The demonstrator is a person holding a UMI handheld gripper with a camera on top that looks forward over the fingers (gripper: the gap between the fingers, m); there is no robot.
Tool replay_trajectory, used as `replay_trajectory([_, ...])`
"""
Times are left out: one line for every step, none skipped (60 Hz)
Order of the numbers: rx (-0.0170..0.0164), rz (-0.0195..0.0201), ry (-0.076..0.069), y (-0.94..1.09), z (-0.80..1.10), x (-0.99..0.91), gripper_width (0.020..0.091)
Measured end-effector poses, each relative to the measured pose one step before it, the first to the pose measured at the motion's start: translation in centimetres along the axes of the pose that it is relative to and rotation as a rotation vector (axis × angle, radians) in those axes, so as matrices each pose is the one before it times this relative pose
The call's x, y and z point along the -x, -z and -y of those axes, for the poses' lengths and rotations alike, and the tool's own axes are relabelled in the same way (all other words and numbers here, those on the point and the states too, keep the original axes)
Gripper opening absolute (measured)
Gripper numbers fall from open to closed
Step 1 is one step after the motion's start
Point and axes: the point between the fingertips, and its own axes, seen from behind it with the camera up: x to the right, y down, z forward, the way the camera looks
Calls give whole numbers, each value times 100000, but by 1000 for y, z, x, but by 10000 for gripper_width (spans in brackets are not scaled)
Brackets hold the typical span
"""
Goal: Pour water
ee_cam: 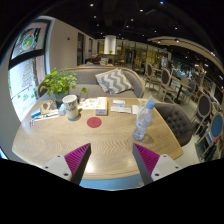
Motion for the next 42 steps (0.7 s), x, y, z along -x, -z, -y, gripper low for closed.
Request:
replay_trajectory([-288, -394, -630, -450, -31, -966, 855])
replay_trajectory([-170, -417, -593, -487, -52, -967, 855])
replay_trajectory([-209, -405, -561, -511, 11, -939, 857])
replay_trajectory([-389, -327, -521, -569, 47, -892, 853])
replay_trajectory([-547, -182, -418, -505, 87, -850, 853])
replay_trajectory([-595, -87, -419, -561, 114, -777, 855])
replay_trajectory([-521, -140, -400, -541, 71, -798, 853])
replay_trajectory([-363, -126, -310, -568, 37, -762, 855])
replay_trajectory([-298, -38, -232, -569, 5, -700, 856])
replay_trajectory([-273, -84, -223, -612, 58, -659, 855])
replay_trajectory([-259, -17, -205, -638, 79, -632, 855])
replay_trajectory([-342, 105, -224, -625, 81, -553, 856])
replay_trajectory([-436, 191, -191, -620, 133, -533, 856])
replay_trajectory([-448, 167, -175, -613, 152, -515, 856])
replay_trajectory([-339, 42, -112, -640, 92, -495, 857])
replay_trajectory([-204, -12, -106, -633, 72, -452, 855])
replay_trajectory([-139, 62, -67, -661, 72, -445, 857])
replay_trajectory([-204, 134, -38, -647, 96, -360, 858])
replay_trajectory([-341, 191, 10, -655, 162, -321, 857])
replay_trajectory([-403, 194, 47, -655, 147, -314, 856])
replay_trajectory([-338, 122, 47, -643, 130, -304, 856])
replay_trajectory([-48, 2, 55, -629, 151, -272, 854])
replay_trajectory([-21, 160, 36, -640, 105, -233, 854])
replay_trajectory([-77, 184, 17, -613, 128, -200, 856])
replay_trajectory([-251, 301, -46, -598, 163, -160, 857])
replay_trajectory([-487, 397, -68, -573, 206, -107, 856])
replay_trajectory([-589, 498, -96, -550, 189, -55, 854])
replay_trajectory([-619, 566, -158, -829, 159, -139, 856])
replay_trajectory([-362, 340, -72, -501, 40, -30, 856])
replay_trajectory([-141, 162, -140, -357, -115, -53, 857])
replay_trajectory([-75, 100, -125, -432, 25, -65, 854])
replay_trajectory([-82, 143, -175, -445, 52, -3, 857])
replay_trajectory([-118, 242, -233, -435, 27, -3, 857])
replay_trajectory([-217, 364, -269, -421, 63, 66, 856])
replay_trajectory([-359, 443, -343, -395, 103, 38, 855])
replay_trajectory([-478, 478, -343, -370, 112, 81, 853])
replay_trajectory([-409, 516, -347, -360, 98, 81, 849])
replay_trajectory([-295, 562, -312, -520, 82, -2, 843])
replay_trajectory([-190, 494, -183, -309, 87, 120, 830])
replay_trajectory([-307, 555, -72, -305, 70, 123, 813])
replay_trajectory([-461, 414, 22, -292, 119, 110, 794])
replay_trajectory([-537, 219, 42, -235, 115, 50, 769])
